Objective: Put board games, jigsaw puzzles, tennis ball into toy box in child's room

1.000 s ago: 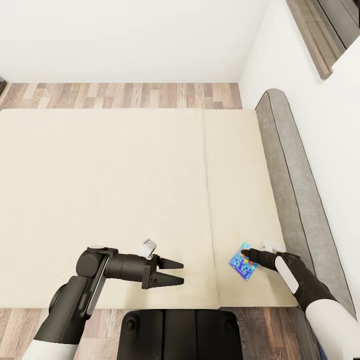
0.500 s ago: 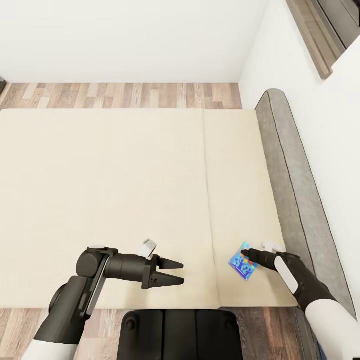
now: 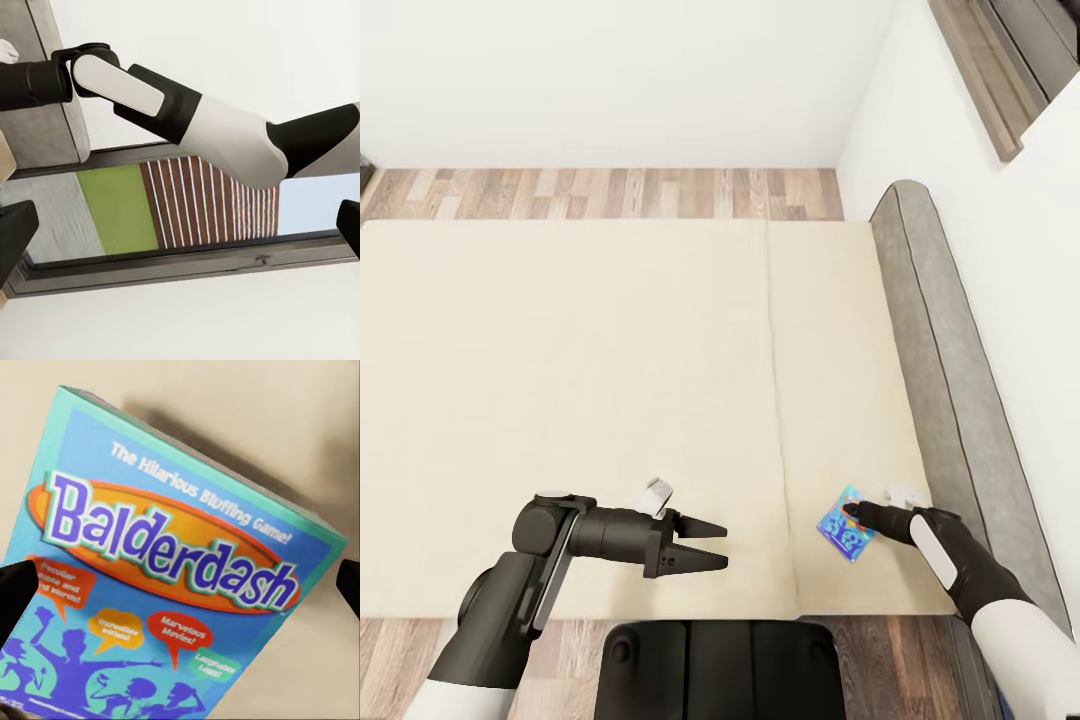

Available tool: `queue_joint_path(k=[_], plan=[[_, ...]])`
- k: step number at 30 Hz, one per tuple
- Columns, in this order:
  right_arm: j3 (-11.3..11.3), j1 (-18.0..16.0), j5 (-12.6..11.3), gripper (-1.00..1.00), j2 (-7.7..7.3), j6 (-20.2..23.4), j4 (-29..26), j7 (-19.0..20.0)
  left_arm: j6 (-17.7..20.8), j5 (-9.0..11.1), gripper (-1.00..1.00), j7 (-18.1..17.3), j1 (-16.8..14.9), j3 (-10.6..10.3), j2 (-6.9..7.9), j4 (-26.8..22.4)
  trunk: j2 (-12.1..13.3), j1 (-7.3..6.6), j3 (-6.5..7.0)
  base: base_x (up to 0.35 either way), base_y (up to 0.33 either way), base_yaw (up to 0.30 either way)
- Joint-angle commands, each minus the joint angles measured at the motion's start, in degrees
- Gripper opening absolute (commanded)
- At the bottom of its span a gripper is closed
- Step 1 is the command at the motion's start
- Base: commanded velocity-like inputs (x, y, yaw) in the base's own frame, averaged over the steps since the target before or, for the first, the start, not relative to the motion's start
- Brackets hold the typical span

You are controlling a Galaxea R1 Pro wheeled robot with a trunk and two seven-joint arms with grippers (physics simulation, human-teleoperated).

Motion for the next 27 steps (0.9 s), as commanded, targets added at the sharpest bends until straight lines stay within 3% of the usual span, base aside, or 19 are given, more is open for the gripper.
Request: queue_joint_path(k=[1,27], plan=[[0.16,-0.01,-0.03,1.0,-0.07,0.2,-0.07,0.06,0.6,-0.16,1.0,-0.26,-0.02,0.0,-0.01,-0.03,-0.09,0.03,0.03,0.0,0.0,0.0],[0.16,-0.01,-0.06,1.0,-0.07,0.2,-0.1,0.06,0.62,-0.16,1.0,-0.26,-0.02,0.0,-0.01,-0.03,-0.09,0.03,0.5,0.0,0.0,0.0]])
